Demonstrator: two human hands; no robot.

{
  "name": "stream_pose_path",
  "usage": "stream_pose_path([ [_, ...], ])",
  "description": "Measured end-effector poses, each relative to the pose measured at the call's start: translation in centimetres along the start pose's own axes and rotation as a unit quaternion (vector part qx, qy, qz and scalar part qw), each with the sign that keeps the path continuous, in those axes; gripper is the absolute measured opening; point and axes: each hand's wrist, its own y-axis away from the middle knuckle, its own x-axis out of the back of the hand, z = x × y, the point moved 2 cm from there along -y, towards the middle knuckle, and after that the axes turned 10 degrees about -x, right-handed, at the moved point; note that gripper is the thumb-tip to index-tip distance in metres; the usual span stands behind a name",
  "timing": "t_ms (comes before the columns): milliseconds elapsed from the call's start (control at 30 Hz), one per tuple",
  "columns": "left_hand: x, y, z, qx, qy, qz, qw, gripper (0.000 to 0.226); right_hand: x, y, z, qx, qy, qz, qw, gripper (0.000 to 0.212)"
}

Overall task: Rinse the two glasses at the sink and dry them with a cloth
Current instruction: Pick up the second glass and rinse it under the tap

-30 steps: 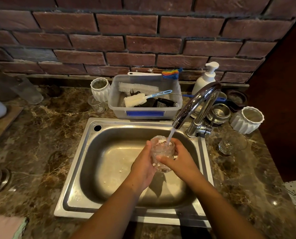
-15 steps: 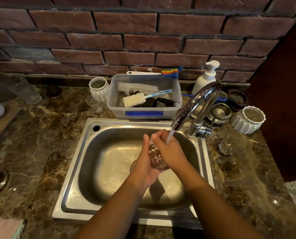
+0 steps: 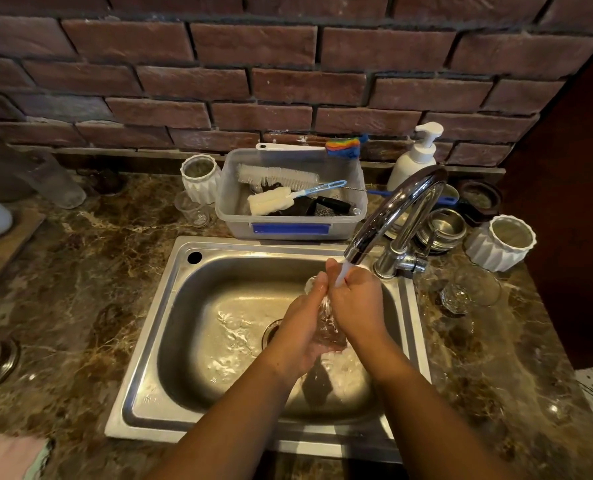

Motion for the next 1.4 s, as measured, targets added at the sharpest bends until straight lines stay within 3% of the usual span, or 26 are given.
stream_pose_path([
  [133,0.4,0.2,0.0,0.024,0.163,-0.029,0.986,0.060,-0.2,-0.1,-0.1,0.006,-0.078,-0.022,0.997,0.041],
  [267,0.7,0.0,0.3,0.035,0.249,-0.003,0.968,0.055,-0.2,0.3,0.5,0.012,-0.096,-0.045,0.994,0.016],
  [333,0.8,-0.2,0.2,0.025,0.199,0.016,0.980,0.052,0.0,0.5,0.6,0.022,-0.065,-0.033,0.997,0.025],
  [433,0.3,-0.1,0.5,0.004,0.020,0.049,0.999,0.054,0.3,0.3,0.4,0.039,-0.004,-0.006,0.999,0.041],
  [533,-0.6,0.4,0.5,-0.018,-0.086,0.026,0.996,0.073,0.3,-0.3,-0.3,0.012,0.005,-0.004,1.000,0.041],
  [600,-0.6,0.4,0.4,-0.013,-0.038,0.000,0.999,0.083,0.3,-0.5,-0.5,-0.003,-0.026,-0.006,1.000,0.041],
  [733,0.0,0.6,1.2,0.000,0.138,-0.017,0.990,0.055,-0.1,-0.3,-0.3,-0.016,-0.091,-0.043,0.995,0.033],
  [900,0.5,0.6,1.1,0.013,0.235,-0.007,0.972,0.057,-0.8,0.7,0.3,0.052,-0.110,-0.103,0.987,0.045],
  [1033,1.2,0.7,1.0,0.013,0.172,0.000,0.985,0.055,-0.2,0.7,0.6,0.048,-0.085,-0.043,0.994,0.029],
  [1167,0.5,0.9,1.2,-0.010,-0.022,0.013,1.000,0.053,0.4,-0.2,0.3,0.044,-0.017,-0.013,0.999,0.044],
  [1233,-0.1,0.9,0.7,-0.017,-0.063,0.003,0.998,0.064,0.4,-0.9,0.3,0.023,-0.001,-0.001,1.000,0.045],
  [1300,-0.3,1.1,0.6,-0.006,-0.020,-0.011,1.000,0.068,0.4,-1.2,0.1,0.000,-0.024,0.000,1.000,0.040],
  [1400,0.1,1.6,1.0,0.027,0.139,-0.017,0.990,0.053,0.3,-0.8,-0.3,-0.007,-0.114,-0.010,0.993,0.032],
])
